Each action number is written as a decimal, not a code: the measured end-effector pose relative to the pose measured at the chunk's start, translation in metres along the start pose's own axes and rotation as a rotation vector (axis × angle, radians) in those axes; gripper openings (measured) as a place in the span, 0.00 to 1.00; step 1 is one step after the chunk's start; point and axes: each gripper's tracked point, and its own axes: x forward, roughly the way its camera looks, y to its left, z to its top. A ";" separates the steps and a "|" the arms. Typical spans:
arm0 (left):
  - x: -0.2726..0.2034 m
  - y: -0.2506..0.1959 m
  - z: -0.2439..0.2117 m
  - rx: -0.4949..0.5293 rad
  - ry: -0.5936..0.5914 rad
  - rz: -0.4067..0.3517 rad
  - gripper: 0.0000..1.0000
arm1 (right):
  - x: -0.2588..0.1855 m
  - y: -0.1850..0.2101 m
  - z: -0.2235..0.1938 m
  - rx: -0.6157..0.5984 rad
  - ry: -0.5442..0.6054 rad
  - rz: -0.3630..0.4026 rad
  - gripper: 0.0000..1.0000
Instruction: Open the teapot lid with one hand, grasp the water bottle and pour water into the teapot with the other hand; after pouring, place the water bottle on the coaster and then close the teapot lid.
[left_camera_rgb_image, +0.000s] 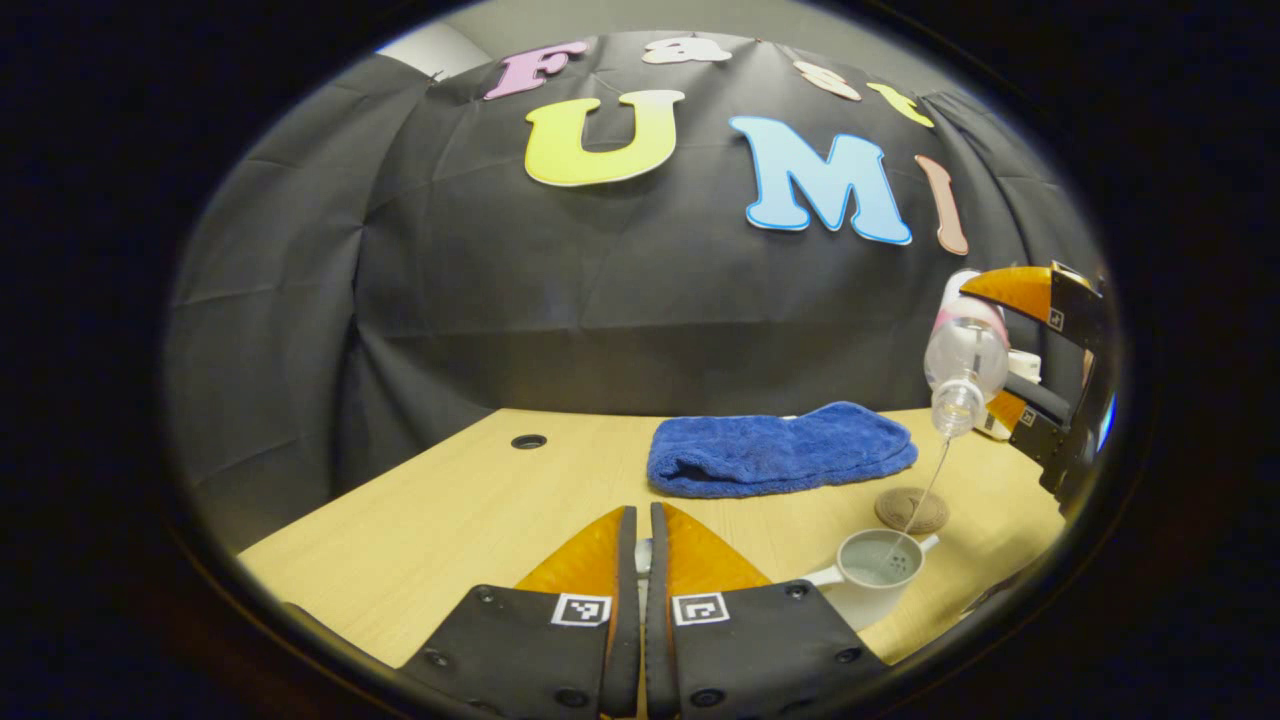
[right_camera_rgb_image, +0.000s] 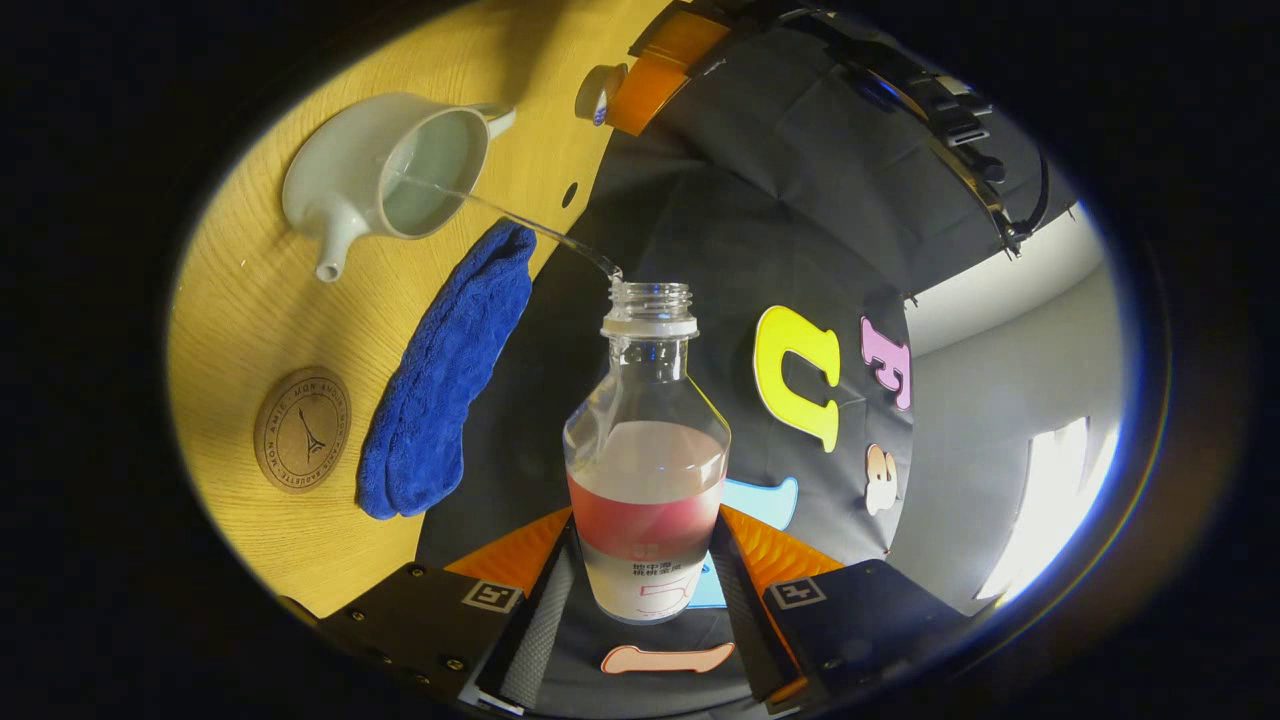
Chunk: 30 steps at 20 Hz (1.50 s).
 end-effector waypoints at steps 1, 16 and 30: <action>0.001 -0.001 0.000 0.001 0.000 0.000 0.09 | 0.000 0.000 0.001 -0.002 0.001 -0.001 0.74; 0.000 -0.001 -0.002 0.009 0.007 -0.001 0.09 | -0.001 -0.020 0.004 -0.097 -0.018 -0.058 0.74; -0.001 -0.002 -0.003 0.009 0.013 -0.005 0.09 | 0.001 -0.033 0.010 -0.197 -0.061 -0.106 0.74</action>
